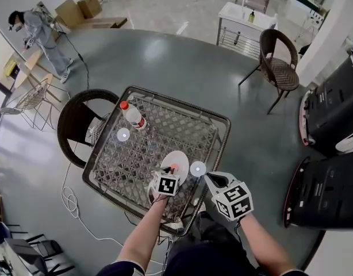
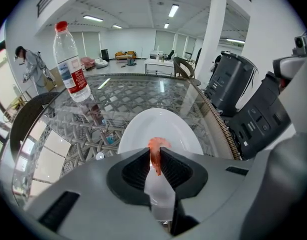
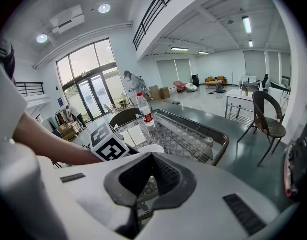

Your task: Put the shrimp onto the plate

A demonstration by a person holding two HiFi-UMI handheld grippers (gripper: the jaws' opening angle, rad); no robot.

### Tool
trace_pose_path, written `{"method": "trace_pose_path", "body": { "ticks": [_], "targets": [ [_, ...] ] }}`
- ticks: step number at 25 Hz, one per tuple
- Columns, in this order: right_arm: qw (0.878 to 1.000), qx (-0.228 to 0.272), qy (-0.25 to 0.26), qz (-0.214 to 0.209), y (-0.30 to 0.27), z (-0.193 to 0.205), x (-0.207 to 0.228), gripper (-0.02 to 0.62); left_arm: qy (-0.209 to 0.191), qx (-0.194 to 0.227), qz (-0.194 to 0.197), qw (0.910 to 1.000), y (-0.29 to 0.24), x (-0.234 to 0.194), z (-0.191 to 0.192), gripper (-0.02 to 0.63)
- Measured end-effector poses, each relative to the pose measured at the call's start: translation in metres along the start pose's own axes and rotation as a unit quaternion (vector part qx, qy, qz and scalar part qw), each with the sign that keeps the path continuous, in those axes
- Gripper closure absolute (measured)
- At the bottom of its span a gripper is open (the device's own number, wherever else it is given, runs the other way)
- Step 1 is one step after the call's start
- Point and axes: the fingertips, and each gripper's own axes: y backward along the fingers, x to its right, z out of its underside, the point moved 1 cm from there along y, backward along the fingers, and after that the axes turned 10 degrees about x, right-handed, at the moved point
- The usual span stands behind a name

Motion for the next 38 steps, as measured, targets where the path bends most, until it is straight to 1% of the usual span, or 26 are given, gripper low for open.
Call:
{"method": "trace_pose_path", "body": {
  "ticks": [4, 8, 10, 13, 14, 15, 17, 20, 22, 24, 28, 29, 30, 34, 38],
  "targets": [
    [1.000, 0.002, -0.004, 0.002, 0.001, 0.000, -0.003, 0.591, 0.009, 0.000, 0.015, 0.9999, 0.000, 0.003, 0.001, 0.538],
    [1.000, 0.010, -0.006, 0.006, 0.003, -0.003, -0.009, 0.591, 0.007, 0.014, 0.017, 0.9997, 0.009, 0.002, -0.001, 0.535],
    [1.000, 0.014, -0.006, 0.006, 0.004, -0.006, -0.013, 0.591, 0.005, 0.019, 0.010, 0.9998, 0.016, -0.002, 0.000, 0.535],
    [1.000, 0.021, -0.004, 0.005, 0.006, -0.011, -0.020, 0.591, 0.012, 0.039, -0.011, 0.9991, 0.036, -0.013, -0.005, 0.535],
    [1.000, 0.028, -0.003, 0.003, 0.007, -0.014, -0.023, 0.591, 0.017, 0.048, -0.012, 0.9986, 0.045, -0.016, -0.008, 0.535],
    [0.999, 0.039, -0.004, -0.002, 0.009, -0.019, -0.027, 0.591, 0.022, 0.061, -0.006, 0.9978, 0.055, -0.016, -0.013, 0.537],
    [0.998, 0.068, -0.012, -0.010, 0.012, -0.032, -0.033, 0.591, 0.026, 0.094, 0.031, 0.9948, 0.076, -0.007, -0.026, 0.537],
    [0.994, 0.109, -0.020, -0.016, 0.016, -0.052, -0.042, 0.591, 0.027, 0.150, 0.086, 0.9846, 0.113, 0.009, -0.050, 0.538],
    [0.991, 0.129, -0.009, -0.020, 0.019, -0.067, -0.050, 0.591, 0.028, 0.186, 0.108, 0.9762, 0.138, 0.018, -0.066, 0.538],
    [0.989, 0.148, 0.013, -0.028, 0.021, -0.082, -0.060, 0.591, 0.019, 0.215, 0.122, 0.9688, 0.161, 0.026, -0.081, 0.538],
    [0.980, 0.190, 0.051, -0.042, 0.029, -0.112, -0.081, 0.591, 0.003, 0.266, 0.136, 0.9543, 0.203, 0.037, -0.105, 0.541],
    [0.977, 0.199, 0.056, -0.046, 0.032, -0.118, -0.087, 0.591, 0.002, 0.279, 0.138, 0.9503, 0.214, 0.039, -0.110, 0.552],
    [0.975, 0.208, 0.060, -0.048, 0.035, -0.125, -0.092, 0.591, 0.001, 0.292, 0.139, 0.9463, 0.225, 0.040, -0.114, 0.589],
    [0.965, 0.247, 0.071, -0.058, 0.049, -0.151, -0.109, 0.591, -0.001, 0.335, 0.146, 0.9307, 0.261, 0.045, -0.129, 0.597],
    [0.956, 0.276, 0.074, -0.064, 0.061, -0.170, -0.120, 0.591, 0.006, 0.372, 0.155, 0.9150, 0.294, 0.050, -0.141, 0.597]
  ]
}}
